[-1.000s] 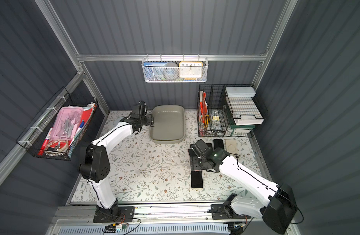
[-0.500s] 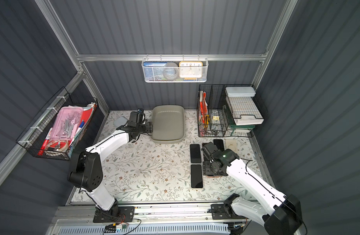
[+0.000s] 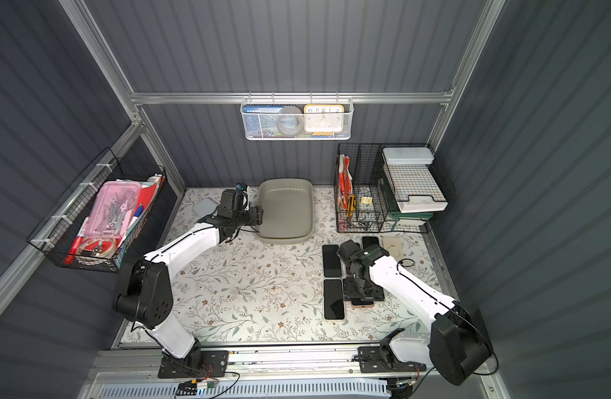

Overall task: Take the phone out of the storage box
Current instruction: Place the phone at the center of the board.

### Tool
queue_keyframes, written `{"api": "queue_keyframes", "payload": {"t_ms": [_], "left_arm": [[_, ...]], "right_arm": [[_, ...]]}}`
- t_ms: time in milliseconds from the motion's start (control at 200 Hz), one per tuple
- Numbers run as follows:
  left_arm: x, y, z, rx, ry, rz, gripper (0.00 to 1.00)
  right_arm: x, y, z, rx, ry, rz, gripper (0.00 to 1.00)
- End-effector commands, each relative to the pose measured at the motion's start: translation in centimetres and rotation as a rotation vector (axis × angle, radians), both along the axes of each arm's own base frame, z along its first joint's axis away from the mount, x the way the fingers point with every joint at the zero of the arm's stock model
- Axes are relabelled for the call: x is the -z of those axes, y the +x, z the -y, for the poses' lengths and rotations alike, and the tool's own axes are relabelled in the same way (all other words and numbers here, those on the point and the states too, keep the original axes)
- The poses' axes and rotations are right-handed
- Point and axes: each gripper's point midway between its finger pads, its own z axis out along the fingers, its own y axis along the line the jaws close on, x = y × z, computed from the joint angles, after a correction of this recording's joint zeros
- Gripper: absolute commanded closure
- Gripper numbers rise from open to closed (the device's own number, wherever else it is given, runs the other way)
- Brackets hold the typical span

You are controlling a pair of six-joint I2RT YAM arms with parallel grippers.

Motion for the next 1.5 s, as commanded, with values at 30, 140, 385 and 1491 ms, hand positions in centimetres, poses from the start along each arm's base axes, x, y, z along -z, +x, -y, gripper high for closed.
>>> {"api": "queue_keyframes", "payload": {"t_ms": [30, 140, 385, 1491], "left_arm": [[-1.7, -0.3, 0.3, 0.028, -0.01, 0.04, 0.22], [-1.9, -0.3, 0.2, 0.027, -0.01, 0.042, 0.22], [-3.5, -0.7, 0.1, 0.026, -0.023, 0.073, 0.23], [-4.0, -1.0, 0.3, 0.043, -0.039, 0.082, 0.23]], "right_arm": [[0.3, 0.2, -0.3, -0.011, 0.012, -0.027, 0.5], [1.0, 0.0, -0.4, -0.015, 0.015, -0.074, 0.5], [2.5, -0.3, -0.3, -0.025, -0.01, -0.175, 0.5], [1.1, 2.9, 0.5, 0.037, 0.0, -0.111, 0.28]]}}
